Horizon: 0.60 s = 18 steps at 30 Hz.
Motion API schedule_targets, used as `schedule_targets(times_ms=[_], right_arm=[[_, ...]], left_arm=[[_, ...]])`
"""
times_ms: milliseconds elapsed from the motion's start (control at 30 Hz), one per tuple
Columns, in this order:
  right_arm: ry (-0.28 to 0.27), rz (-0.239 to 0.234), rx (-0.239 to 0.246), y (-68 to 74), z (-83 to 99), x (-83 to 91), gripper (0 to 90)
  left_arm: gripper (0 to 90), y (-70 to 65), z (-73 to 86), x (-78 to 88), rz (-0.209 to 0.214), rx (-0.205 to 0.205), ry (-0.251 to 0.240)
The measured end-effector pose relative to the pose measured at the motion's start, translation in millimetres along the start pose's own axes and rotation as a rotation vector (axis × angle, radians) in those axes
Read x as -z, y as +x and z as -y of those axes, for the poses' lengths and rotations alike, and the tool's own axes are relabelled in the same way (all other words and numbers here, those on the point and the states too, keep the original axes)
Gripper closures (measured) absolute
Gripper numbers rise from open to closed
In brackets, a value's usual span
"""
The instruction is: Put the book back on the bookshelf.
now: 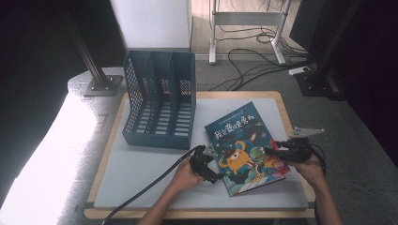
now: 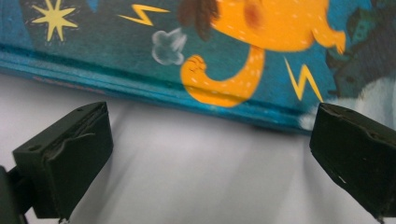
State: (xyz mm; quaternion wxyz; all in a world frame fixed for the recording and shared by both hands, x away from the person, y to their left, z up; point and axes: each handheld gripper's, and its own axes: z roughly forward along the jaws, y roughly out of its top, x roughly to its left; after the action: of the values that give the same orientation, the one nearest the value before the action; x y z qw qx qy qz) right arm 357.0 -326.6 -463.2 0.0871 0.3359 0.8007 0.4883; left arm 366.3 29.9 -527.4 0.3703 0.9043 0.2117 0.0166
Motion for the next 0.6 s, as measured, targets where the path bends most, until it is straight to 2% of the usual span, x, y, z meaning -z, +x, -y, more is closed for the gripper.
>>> schedule_targets(times_ms=[133,267,333,367,400,433,500,600], right_arm=[[-0.014,0.003,0.025,4.0,-0.8,4.3,55.8],[-0.025,0.002,0.038,6.2,-1.1,7.1,56.3],[-0.050,-0.020,0.044,5.6,-0.6,9.6,60.0],[-0.100,-0.063,0.046,6.0,-0.4,12.8,61.6],[-0.097,-0.052,0.057,8.6,-2.2,13.8,61.0],[-0.061,-0.020,0.047,10.2,-4.3,11.9,60.8],[-0.061,-0.023,0.030,7.9,-3.3,11.2,60.9],[-0.058,-0.027,0.007,5.3,-0.1,10.9,60.8]], left_arm=[[0.0,7.3,-1.9,-1.3,0.029,0.045,-0.031],[0.0,10.9,-4.4,-2.8,0.045,0.053,-0.033],[0.0,11.1,-6.9,-5.1,0.041,0.045,-0.027],[0.0,10.5,-8.3,-6.4,0.040,0.034,-0.031],[0.0,10.4,-9.8,-8.1,0.046,0.029,-0.029],[0.0,9.9,-11.4,-9.7,0.054,0.030,-0.034],[0.0,9.1,-14.7,-12.7,0.082,0.045,-0.045],[0.0,7.4,-17.1,-13.0,0.067,0.047,-0.042]])
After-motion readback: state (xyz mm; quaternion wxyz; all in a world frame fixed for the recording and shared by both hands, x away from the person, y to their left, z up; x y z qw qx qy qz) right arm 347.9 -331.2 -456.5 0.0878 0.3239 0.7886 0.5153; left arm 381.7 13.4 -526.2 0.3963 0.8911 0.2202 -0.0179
